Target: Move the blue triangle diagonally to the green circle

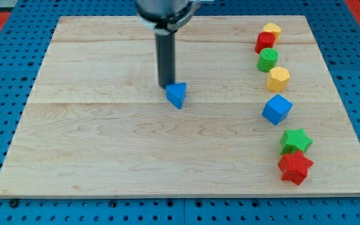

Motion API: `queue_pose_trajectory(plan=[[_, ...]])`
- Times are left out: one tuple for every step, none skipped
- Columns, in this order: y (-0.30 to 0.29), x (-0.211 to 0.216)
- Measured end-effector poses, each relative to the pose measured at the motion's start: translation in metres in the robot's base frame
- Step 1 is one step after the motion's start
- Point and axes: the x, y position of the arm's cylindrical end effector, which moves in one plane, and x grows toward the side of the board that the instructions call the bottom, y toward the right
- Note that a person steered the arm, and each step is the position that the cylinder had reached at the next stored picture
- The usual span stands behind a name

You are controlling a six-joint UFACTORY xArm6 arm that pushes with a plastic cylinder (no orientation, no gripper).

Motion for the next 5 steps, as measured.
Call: queue_pose_trajectory(plan=[[-0.007,0.05],[0.061,0.022],[0.037,-0.043],[0.023,0.025],[-0.047,0.008]])
